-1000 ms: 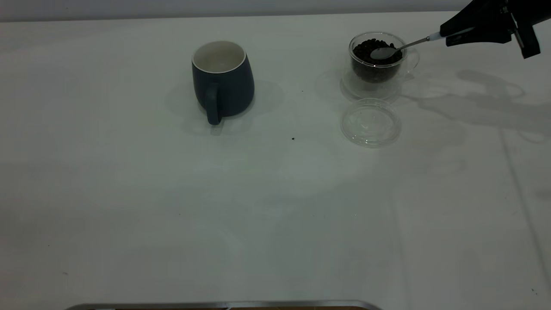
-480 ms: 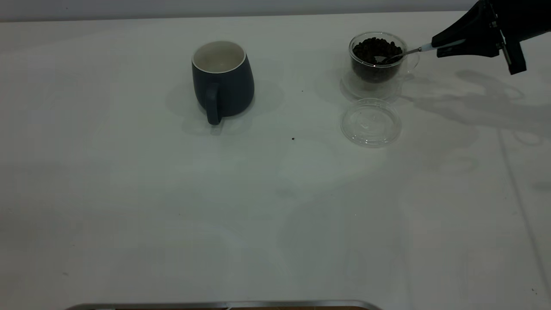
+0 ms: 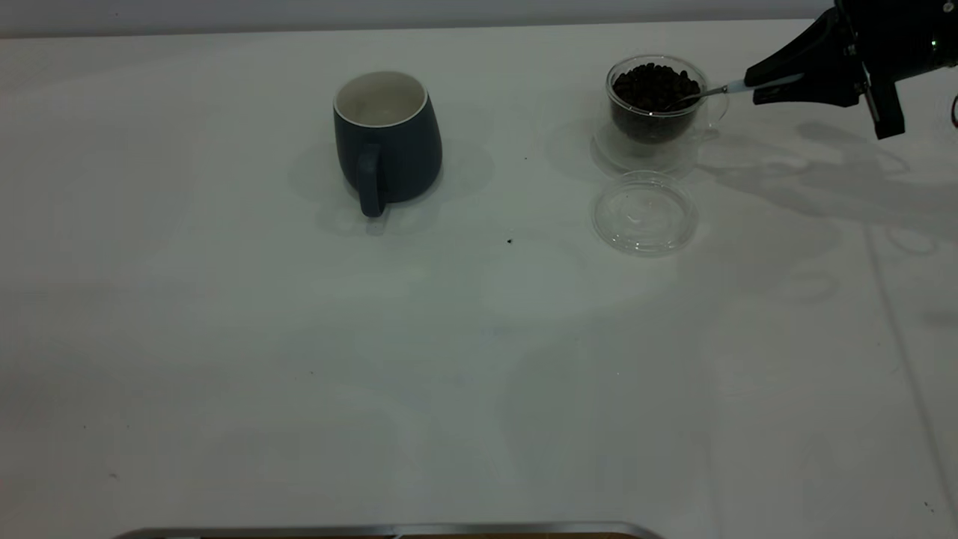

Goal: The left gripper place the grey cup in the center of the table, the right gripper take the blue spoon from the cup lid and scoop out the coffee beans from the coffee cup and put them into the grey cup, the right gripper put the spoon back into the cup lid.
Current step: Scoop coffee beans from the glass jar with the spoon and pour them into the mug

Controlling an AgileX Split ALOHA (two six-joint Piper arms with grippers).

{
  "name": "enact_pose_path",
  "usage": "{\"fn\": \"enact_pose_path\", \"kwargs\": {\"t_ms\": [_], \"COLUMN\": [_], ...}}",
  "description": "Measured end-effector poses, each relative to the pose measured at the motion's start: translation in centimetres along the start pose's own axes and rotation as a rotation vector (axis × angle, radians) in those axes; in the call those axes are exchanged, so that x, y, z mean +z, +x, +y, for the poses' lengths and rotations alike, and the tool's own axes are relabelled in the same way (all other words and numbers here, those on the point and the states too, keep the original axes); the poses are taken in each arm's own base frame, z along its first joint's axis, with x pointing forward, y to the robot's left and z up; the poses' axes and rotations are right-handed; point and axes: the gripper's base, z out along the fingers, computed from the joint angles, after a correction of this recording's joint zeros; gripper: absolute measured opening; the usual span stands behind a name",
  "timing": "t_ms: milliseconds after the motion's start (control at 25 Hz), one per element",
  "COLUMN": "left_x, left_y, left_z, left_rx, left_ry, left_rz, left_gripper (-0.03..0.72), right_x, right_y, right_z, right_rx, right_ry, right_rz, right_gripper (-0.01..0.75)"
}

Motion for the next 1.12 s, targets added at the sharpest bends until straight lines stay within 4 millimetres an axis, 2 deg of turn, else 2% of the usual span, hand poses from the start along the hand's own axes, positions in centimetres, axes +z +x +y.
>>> {"fn": "enact_pose_path", "kwargs": {"t_ms": [520,840,1120], "left_x": [0.0,0.0,0.0], "left_y": [0.0,0.0,0.0], "left_z": [0.0,0.0,0.0], "left_rx": [0.0,0.0,0.0], "left_ry": [0.0,0.0,0.0], "left_rz": [0.0,0.0,0.0], "left_gripper": [0.466,0.466,0.466], "right_x": [0.1,-1.0,-0.2], "right_y": [0.1,-0.2,0.0], "right_z": [-0.1,-0.9,-1.7], "right_rx": [-0.016,-0.016,0.016], "right_ry": [-0.014,-0.037,-0.086], "right_rz": [0.011,0.01,0.021], "right_gripper": [0.105,0.105,0.105]}}
